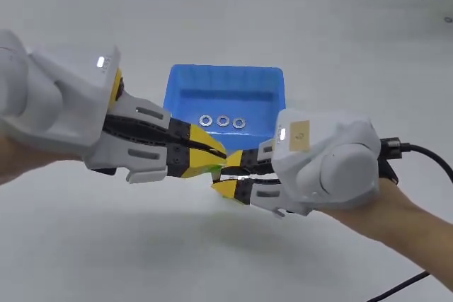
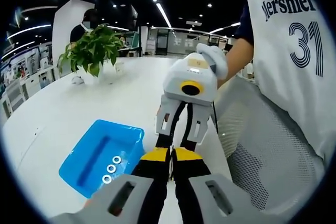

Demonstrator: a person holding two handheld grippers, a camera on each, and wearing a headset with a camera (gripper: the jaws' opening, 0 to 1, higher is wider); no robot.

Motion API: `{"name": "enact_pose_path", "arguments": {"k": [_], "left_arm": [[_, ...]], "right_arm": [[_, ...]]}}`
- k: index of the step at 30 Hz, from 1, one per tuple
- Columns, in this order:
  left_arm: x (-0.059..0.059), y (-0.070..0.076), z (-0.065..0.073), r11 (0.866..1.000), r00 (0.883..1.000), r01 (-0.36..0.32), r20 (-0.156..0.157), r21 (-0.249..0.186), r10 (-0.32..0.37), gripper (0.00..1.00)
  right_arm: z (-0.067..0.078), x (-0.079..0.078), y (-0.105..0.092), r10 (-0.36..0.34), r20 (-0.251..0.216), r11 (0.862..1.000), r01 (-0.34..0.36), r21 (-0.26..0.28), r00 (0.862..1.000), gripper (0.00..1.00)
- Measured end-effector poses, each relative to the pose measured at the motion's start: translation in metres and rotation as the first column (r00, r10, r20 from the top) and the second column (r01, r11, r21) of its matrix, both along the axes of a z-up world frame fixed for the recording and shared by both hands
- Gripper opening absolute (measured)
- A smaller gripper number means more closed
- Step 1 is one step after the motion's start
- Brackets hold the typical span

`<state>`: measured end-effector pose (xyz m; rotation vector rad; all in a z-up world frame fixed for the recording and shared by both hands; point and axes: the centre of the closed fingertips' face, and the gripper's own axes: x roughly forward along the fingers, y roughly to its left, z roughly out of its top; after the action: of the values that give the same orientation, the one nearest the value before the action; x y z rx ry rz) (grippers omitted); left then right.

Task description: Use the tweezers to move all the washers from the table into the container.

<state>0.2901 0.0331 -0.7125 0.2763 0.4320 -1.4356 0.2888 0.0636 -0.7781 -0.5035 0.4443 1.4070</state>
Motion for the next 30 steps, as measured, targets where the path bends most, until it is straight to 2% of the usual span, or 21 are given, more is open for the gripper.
{"name": "enact_pose_path", "arguments": {"k": [5,10,13,15,18,27,30], "left_arm": [[-0.004,0.0,0.001,1.0,1.0,0.004,0.001,0.006,-0.004,0.06],[-0.008,0.004,0.009,1.0,1.0,-0.003,0.004,0.001,0.003,0.06],[-0.009,0.007,0.017,1.0,1.0,-0.003,0.006,0.002,0.003,0.05],[-0.009,0.008,0.022,1.0,1.0,0.0,0.01,0.004,0.0,0.05],[-0.006,0.011,0.034,1.0,1.0,-0.013,-0.002,0.002,0.013,0.05],[0.005,0.011,0.064,1.0,0.998,-0.02,0.058,-0.008,0.021,0.05],[0.009,0.01,0.07,1.0,0.997,-0.017,0.075,-0.008,0.017,0.05]], "right_arm": [[0.0,-0.003,0.0,0.007,0.007,1.0,-0.007,-0.01,1.0,0.09],[0.009,-0.006,0.003,0.013,0.012,1.0,-0.013,0.003,1.0,0.09],[0.017,-0.008,0.007,0.023,0.004,1.0,-0.023,0.018,1.0,0.09],[0.022,-0.008,0.008,0.028,0.018,0.999,-0.029,0.02,0.999,0.09],[0.034,-0.006,0.01,0.032,0.03,0.999,-0.033,0.033,0.999,0.09],[0.063,0.008,0.011,0.024,0.094,0.999,-0.028,0.042,0.995,0.1],[0.07,0.014,0.01,0.019,0.115,0.999,-0.024,0.042,0.993,0.1]]}}
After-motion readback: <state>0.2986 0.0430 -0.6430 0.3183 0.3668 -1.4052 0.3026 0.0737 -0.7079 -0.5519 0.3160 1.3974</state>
